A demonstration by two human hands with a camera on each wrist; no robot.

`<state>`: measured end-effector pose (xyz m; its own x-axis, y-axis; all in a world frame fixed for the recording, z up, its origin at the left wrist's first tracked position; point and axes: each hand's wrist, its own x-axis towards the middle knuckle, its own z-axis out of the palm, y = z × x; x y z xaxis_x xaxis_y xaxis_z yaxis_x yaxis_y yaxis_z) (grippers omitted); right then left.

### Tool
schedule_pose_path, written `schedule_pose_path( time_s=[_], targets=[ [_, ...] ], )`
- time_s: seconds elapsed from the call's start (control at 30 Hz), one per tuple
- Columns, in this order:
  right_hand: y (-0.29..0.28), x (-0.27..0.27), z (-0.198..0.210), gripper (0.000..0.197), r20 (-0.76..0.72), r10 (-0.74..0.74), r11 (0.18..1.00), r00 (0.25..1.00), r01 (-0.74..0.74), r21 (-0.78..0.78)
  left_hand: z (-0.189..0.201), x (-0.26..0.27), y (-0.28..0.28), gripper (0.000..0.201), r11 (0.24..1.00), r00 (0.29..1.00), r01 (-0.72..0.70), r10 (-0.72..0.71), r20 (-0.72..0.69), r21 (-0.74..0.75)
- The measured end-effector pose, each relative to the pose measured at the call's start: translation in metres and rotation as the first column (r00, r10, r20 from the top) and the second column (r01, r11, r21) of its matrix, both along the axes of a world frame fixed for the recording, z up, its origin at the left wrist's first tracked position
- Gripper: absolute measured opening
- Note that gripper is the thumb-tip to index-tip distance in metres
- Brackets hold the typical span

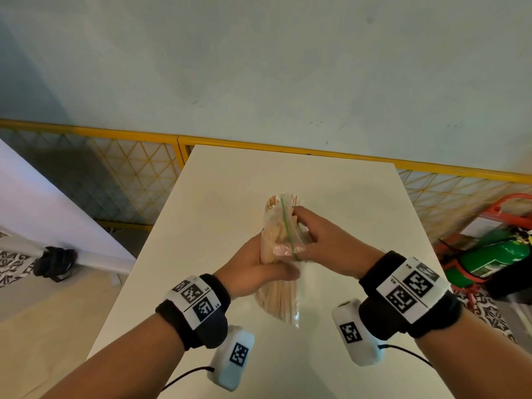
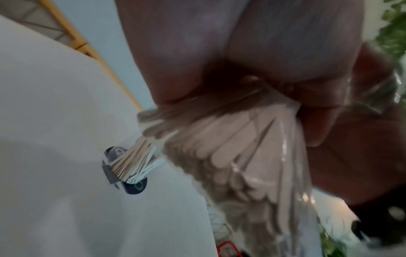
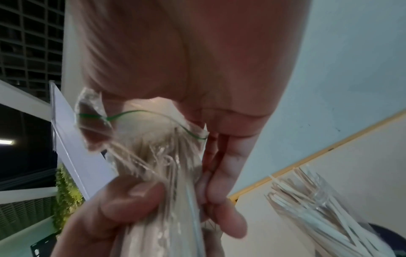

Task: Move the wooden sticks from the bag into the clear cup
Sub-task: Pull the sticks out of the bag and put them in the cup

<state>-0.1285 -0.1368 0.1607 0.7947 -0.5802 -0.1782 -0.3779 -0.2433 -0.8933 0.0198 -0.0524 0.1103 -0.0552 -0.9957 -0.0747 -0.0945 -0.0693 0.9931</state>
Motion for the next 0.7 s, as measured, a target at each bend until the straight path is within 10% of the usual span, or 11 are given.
schedule_pose_path(
  time_s=[0.37, 0.7],
  targets=[
    [-0.005, 0.002, -0.016, 0.042, 0.044, -0.096, 0.994, 0.994, 0.093, 0.059, -0.008, -0.002, -0.004, 0.045, 0.998, 0.982, -0.006, 0.017, 0.187, -0.057],
    [-0.005, 0.003, -0.011, 0.026, 0.232, -0.312, 0.929, 0.921, 0.244, 0.279, -0.013, 0.013, 0.001, 0.053, 0.987, 0.956, -0.151, 0.158, -0.247, 0.047]
  ],
)
